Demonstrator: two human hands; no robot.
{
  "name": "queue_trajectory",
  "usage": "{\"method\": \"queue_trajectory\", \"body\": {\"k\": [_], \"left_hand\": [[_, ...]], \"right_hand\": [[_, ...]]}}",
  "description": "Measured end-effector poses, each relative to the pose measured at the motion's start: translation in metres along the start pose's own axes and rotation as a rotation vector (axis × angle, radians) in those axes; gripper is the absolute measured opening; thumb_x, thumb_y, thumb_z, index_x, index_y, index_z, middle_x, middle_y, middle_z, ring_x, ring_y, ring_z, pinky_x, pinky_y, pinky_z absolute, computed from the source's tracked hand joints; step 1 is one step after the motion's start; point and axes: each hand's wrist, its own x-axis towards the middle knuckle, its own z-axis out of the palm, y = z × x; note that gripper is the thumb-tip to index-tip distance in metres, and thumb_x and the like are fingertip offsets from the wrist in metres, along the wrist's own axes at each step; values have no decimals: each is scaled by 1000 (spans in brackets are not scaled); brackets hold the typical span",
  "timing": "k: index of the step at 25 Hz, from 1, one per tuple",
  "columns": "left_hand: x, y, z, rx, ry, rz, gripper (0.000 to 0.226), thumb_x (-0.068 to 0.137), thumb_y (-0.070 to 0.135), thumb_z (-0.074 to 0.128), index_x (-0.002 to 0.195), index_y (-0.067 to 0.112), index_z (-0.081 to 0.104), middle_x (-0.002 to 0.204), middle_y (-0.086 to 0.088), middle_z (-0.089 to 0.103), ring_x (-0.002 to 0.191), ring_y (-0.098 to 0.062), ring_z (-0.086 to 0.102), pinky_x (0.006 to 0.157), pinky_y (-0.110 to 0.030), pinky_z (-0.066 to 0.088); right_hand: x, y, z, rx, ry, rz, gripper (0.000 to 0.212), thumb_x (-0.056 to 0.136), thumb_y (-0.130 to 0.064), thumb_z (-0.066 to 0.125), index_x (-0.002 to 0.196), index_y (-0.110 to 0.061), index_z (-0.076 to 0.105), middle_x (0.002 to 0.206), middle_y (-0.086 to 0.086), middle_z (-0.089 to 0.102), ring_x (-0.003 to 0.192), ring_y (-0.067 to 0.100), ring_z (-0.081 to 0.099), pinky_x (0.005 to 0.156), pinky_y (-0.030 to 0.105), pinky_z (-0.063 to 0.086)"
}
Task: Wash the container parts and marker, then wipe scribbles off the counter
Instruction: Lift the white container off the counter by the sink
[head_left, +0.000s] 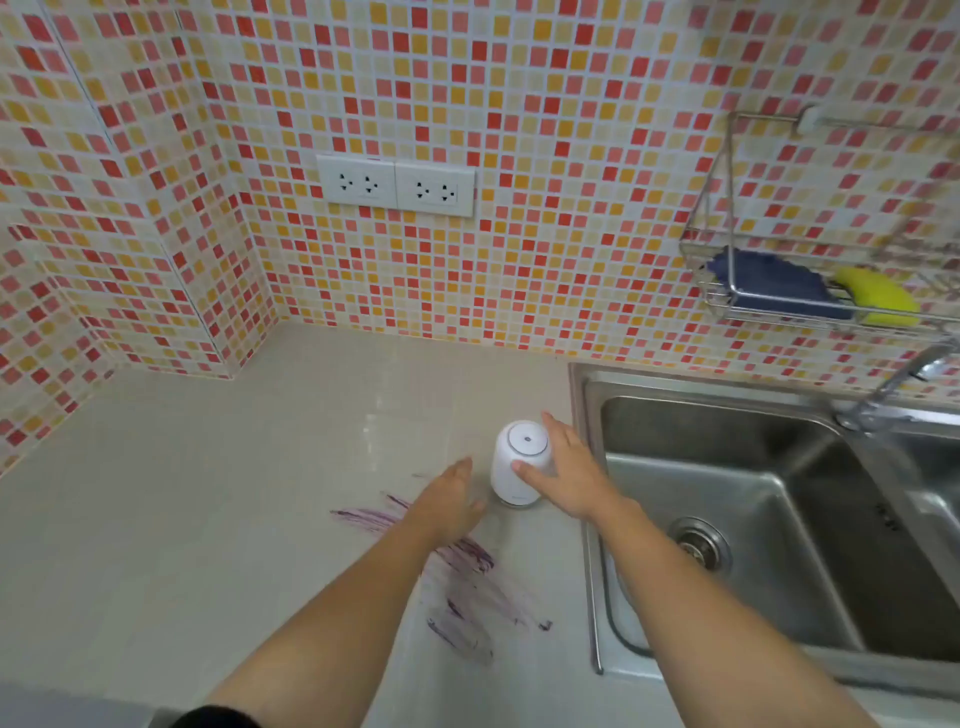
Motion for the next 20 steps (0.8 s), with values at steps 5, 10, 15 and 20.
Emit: {"method": "queue_trajectory", "body": {"k": [5,10,15,20], "left_hand": [[24,14,30,-217,22,-52,71,82,25,64,142,12,28,142,-12,43,130,-29,43,103,-32,37],[51,13,49,-356,73,-125,97,62,48,75,143,23,26,132,-1,54,117,-21,55,98,-36,47],[68,17,58,-445,187,-106,94,52,53,83,132,36,36,124,10,57,111,-13,57,91,-39,51],[72,26,62,-486,206,-94,111,52,53,82,143,25,26,137,7,48,121,-15,49,100,-40,46]], "right_hand": [[28,14,5,-6,-99,-42,108,66,-54,74,148,-29,9,152,2,24,137,23,28,111,41,29],[45,24,-1,123,-10,-3,88,61,-56,76,135,-31,35,132,-3,49,117,22,49,95,37,44],[55,34,-7,272,25,88,76,61,-57,76,126,-32,45,118,-7,57,103,18,55,85,31,49],[56,39,-16,371,85,138,71,63,-50,79,124,-28,50,116,-5,59,98,15,56,77,23,44]]}}
